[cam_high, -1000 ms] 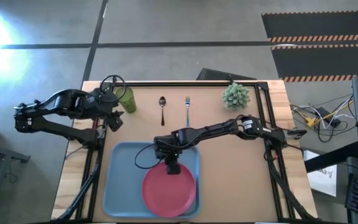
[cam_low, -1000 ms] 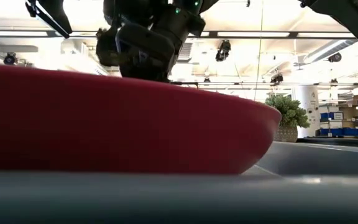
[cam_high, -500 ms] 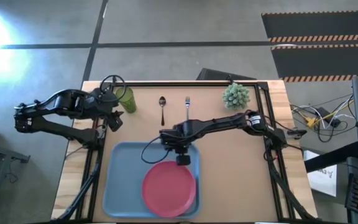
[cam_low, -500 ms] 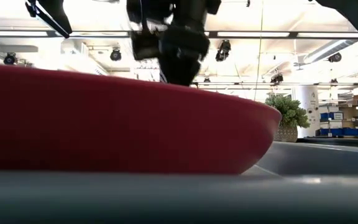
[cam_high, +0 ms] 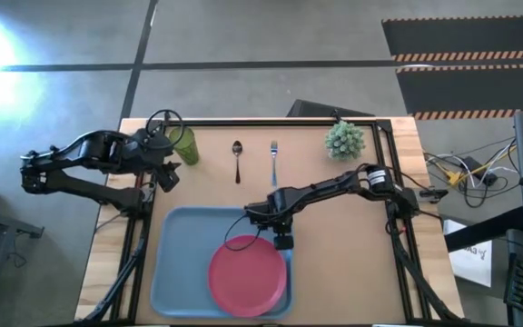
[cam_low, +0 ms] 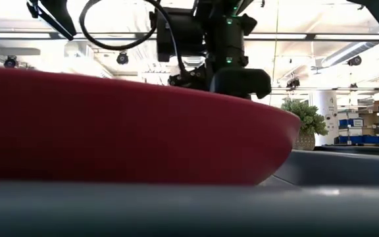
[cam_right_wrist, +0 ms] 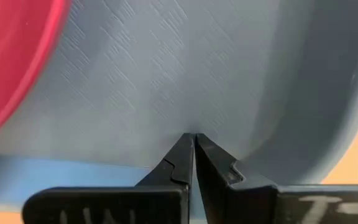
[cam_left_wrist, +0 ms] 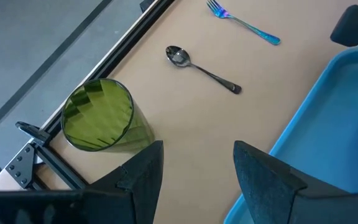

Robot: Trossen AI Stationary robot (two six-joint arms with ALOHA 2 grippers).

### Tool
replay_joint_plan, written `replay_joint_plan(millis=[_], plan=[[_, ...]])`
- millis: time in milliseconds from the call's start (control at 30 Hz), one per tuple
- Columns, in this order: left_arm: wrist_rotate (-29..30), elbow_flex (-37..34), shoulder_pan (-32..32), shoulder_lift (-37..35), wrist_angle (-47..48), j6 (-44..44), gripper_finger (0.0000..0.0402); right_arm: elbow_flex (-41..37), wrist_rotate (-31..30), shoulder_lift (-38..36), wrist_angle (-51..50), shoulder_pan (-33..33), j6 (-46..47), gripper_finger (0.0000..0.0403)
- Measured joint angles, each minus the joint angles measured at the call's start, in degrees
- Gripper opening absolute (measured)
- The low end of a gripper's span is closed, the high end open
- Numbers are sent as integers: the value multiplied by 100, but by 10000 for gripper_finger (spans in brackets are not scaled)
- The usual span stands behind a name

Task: Pick and place plate/cup/fork/spoon on tray
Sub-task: Move the blue serving tray to the center of the table

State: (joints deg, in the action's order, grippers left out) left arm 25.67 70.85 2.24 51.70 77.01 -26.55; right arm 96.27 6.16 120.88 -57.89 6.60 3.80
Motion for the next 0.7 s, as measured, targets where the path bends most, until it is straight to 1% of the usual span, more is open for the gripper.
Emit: replay_joint_plan(millis=[267,500,700], plan=[[-7,0,0,0,0,-15,178,-712,-6,-479,-37,-31,75,8],[-13,0,2,0,0,-15,178,-1702,-318,-1327,36,-156,131,8],[-13,0,1,2,-4,-17,178,-2557,-341,-2117,462,-219,732,8]])
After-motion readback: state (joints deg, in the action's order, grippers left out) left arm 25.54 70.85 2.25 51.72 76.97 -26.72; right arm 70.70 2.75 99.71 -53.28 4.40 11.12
